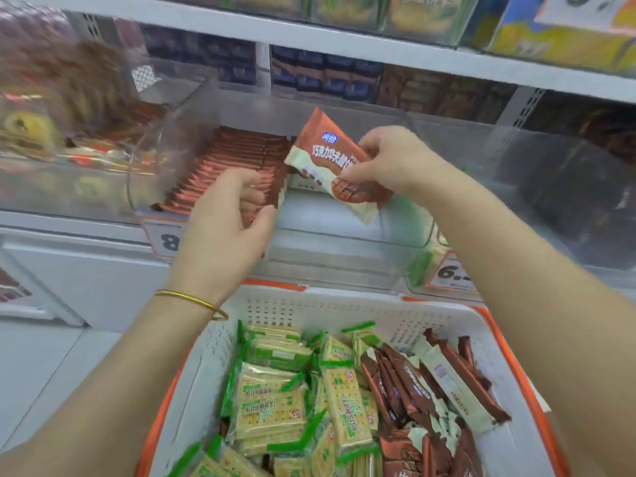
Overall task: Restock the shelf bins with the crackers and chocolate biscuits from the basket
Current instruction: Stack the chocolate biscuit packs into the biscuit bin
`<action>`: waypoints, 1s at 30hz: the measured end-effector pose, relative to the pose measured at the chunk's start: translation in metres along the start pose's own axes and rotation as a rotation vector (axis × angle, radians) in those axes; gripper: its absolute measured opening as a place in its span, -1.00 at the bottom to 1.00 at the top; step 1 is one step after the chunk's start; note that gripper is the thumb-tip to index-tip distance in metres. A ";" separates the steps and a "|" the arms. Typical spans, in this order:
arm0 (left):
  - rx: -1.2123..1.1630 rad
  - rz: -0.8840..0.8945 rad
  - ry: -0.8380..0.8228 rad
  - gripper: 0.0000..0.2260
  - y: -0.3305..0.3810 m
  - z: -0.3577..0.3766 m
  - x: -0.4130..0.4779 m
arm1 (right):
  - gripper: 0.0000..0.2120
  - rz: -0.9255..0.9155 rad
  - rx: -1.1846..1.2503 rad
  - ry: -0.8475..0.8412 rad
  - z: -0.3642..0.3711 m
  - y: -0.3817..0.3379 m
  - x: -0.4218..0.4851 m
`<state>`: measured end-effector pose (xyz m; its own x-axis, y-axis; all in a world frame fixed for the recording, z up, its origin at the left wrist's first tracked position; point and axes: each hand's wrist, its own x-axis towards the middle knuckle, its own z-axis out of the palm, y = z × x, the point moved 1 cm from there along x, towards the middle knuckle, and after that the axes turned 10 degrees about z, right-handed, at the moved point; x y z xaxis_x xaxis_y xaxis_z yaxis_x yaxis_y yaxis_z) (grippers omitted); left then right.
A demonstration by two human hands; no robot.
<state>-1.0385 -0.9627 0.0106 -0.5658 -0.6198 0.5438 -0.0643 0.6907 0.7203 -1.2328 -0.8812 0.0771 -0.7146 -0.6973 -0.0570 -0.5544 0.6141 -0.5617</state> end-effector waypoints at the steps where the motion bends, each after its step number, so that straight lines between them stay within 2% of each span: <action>1: 0.116 0.052 -0.012 -0.74 -0.003 0.001 0.000 | -0.81 0.020 -0.105 0.059 0.005 0.000 0.017; 5: 0.413 0.166 -0.148 -0.70 0.000 0.007 0.000 | -0.83 0.110 -0.381 0.104 0.043 0.012 0.068; 8: 0.526 0.222 -0.145 -0.69 0.000 0.007 0.001 | -0.71 0.071 -0.467 0.136 0.072 0.017 0.093; 13: 0.547 0.242 -0.132 -0.74 0.001 0.006 0.002 | -0.45 0.001 -0.519 0.308 0.089 0.013 0.111; 18: 0.500 0.293 -0.149 -0.75 0.006 0.011 -0.002 | -0.41 -0.001 -0.617 0.436 0.092 0.016 0.117; 23: 0.520 0.304 -0.182 -0.76 0.006 0.017 -0.007 | -0.35 0.011 -0.640 0.420 0.089 0.015 0.114; 26: 0.488 0.367 -0.124 -0.79 0.010 0.020 -0.011 | -0.41 0.058 -0.492 0.410 0.074 0.000 0.103; 28: 0.424 0.463 -0.090 -0.79 0.018 0.026 -0.016 | -0.58 0.047 -0.166 0.389 0.052 -0.012 0.075; 30: 0.371 0.576 -0.107 -0.78 0.028 0.034 -0.027 | -0.77 -0.077 0.147 0.362 0.028 -0.010 0.017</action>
<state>-1.0528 -0.9141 0.0013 -0.6712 -0.0894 0.7358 0.0044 0.9922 0.1246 -1.2276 -0.9097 0.0587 -0.7919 -0.5476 0.2704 -0.5643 0.4868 -0.6668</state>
